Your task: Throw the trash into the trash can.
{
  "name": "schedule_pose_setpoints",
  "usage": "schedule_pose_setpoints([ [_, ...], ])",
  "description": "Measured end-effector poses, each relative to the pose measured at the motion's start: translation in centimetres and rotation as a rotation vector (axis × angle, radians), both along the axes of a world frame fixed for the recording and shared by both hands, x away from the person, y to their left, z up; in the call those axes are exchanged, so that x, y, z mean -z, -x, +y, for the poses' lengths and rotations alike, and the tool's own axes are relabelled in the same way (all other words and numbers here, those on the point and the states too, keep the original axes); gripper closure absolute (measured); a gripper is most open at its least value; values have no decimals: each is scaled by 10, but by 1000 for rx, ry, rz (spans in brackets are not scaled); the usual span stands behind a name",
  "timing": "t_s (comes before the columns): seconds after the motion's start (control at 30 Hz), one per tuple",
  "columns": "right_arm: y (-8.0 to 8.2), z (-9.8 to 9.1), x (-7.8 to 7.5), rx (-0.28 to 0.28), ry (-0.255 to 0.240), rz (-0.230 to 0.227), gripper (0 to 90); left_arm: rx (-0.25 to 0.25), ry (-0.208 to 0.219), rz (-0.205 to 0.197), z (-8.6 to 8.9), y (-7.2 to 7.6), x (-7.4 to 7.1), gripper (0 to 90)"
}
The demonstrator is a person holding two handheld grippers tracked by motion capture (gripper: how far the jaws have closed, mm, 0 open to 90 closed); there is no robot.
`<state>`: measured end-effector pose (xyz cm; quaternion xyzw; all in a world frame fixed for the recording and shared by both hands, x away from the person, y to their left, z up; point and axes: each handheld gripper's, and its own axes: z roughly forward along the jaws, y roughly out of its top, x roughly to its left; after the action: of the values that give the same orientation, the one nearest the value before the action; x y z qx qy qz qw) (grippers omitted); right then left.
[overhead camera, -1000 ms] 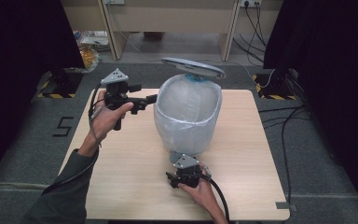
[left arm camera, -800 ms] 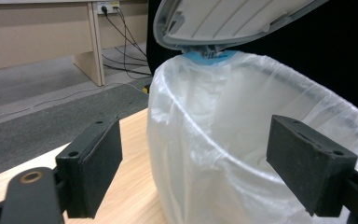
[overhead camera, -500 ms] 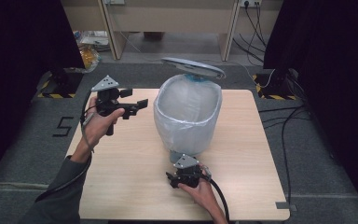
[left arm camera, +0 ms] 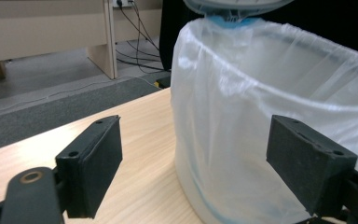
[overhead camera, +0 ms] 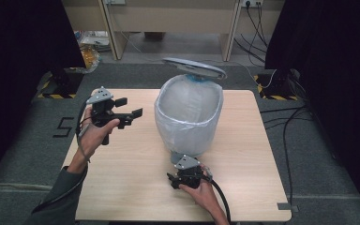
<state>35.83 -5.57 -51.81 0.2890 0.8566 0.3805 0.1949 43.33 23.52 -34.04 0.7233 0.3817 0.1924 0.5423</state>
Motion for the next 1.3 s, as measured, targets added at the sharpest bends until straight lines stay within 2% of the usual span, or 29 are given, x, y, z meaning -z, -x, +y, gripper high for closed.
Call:
schedule_pose_setpoints([
  [0.37,0,0,0,0,-4,4,231,-25,-13,0,7,7,26,177],
  [0.57,0,0,0,1,-2,3,231,-26,2,32,10,8,41,176],
  [1.07,0,0,0,0,-2,3,231,-63,-45,42,15,16,73,175],
  [1.3,0,0,0,0,0,2,230,-66,-44,82,20,21,93,169],
])
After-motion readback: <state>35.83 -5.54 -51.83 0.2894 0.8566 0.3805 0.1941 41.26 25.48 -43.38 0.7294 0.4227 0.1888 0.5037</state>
